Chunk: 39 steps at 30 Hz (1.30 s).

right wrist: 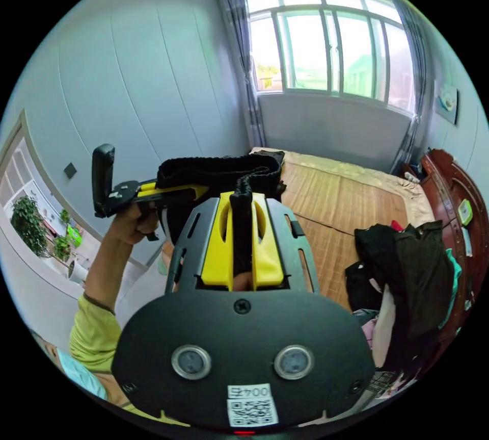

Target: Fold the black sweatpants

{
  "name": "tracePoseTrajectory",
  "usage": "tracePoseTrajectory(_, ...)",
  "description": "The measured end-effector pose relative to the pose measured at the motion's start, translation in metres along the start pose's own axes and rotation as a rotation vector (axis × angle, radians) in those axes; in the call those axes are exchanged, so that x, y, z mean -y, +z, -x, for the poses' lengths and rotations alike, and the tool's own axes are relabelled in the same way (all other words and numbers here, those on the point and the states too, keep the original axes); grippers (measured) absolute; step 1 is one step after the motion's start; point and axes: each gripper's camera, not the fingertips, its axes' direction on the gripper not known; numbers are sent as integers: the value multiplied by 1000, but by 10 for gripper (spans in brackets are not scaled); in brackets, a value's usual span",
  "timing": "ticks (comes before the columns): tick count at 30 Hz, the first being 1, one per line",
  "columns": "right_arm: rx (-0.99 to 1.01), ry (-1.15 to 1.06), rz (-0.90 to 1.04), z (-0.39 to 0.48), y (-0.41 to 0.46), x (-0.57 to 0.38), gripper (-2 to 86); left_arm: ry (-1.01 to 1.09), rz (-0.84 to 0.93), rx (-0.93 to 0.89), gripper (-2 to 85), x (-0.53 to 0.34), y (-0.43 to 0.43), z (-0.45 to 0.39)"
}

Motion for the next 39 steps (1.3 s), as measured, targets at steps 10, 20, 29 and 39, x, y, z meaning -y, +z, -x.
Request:
tracePoseTrajectory(10, 457, 380, 18, -123, 140, -91, 66, -226, -70, -433, 58, -128, 144, 33)
tracePoseTrajectory(20, 907, 557, -114, -190, 210, -189, 164, -89, -181, -365, 73, -205, 177, -28)
tracePoseTrajectory(29, 448, 376, 4, -138, 212, -181, 223, 140, -157, 95, 96, -218, 187, -165)
tracePoseTrajectory(39, 248, 466, 75, -144, 247, -210, 122, 234, -135, 291, 96, -237, 222, -271)
